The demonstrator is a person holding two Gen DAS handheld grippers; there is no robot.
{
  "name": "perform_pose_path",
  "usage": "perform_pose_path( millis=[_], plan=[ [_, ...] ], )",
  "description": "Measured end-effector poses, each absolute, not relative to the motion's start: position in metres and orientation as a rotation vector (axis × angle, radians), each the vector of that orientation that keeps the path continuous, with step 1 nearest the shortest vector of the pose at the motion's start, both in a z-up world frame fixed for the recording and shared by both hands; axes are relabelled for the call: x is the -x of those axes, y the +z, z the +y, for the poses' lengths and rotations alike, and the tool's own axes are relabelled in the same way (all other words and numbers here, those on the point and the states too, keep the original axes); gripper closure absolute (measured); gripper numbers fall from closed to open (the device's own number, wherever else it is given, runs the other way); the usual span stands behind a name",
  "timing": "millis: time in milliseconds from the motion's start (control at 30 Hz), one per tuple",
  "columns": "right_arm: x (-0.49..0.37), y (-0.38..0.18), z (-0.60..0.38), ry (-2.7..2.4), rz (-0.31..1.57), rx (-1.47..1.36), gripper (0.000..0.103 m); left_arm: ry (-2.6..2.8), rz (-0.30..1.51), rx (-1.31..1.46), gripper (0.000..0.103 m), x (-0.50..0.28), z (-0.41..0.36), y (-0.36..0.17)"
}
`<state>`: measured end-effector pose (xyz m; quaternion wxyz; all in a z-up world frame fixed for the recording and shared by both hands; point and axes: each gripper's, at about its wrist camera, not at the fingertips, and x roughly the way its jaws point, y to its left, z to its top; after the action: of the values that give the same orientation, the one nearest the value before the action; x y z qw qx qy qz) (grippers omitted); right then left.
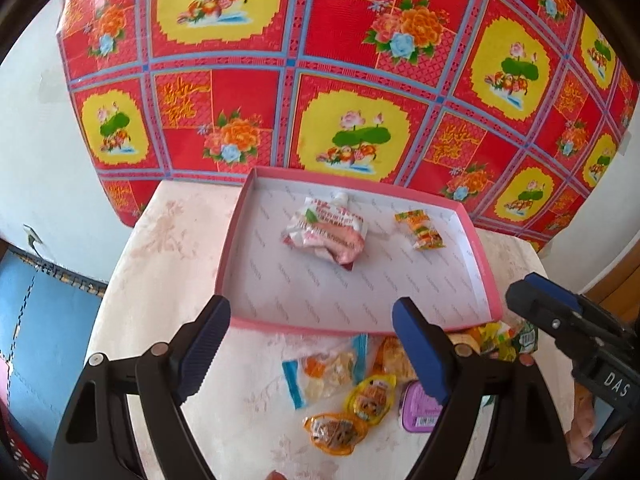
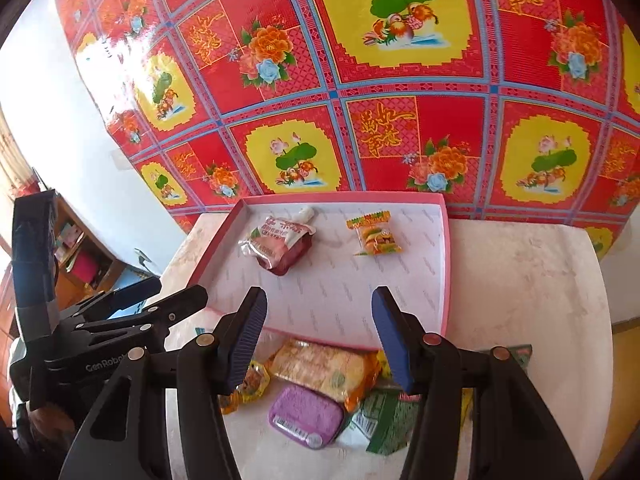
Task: Organize snacks
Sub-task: 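Withdraw both tools from the tray back toward the remaining snacks, then grasp the clear orange-candy bag with the left tool while the right tool grasps a green snack bag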
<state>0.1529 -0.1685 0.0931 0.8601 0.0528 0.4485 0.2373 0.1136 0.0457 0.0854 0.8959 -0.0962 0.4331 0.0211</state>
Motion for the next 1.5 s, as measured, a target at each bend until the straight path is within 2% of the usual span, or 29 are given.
perform_pose_path(
  millis=[1233, 1433, 1500],
  plan=[
    [-0.114, 0.071, -0.233, 0.404, 0.950, -0.117, 0.047, 0.113, 1.038, 0.178, 0.017, -0.115, 0.026, 0.024],
    [-0.115, 0.062, -0.248, 0.362, 0.966, -0.123, 0.047, 0.103, 1.031, 0.194, 0.020, -0.117, 0.027, 0.021],
    [-0.116, 0.059, -0.252, 0.346, 0.975, -0.132, 0.047, 0.107, 1.034, 0.197, 0.025, -0.117, 0.026, 0.020]
  ],
)
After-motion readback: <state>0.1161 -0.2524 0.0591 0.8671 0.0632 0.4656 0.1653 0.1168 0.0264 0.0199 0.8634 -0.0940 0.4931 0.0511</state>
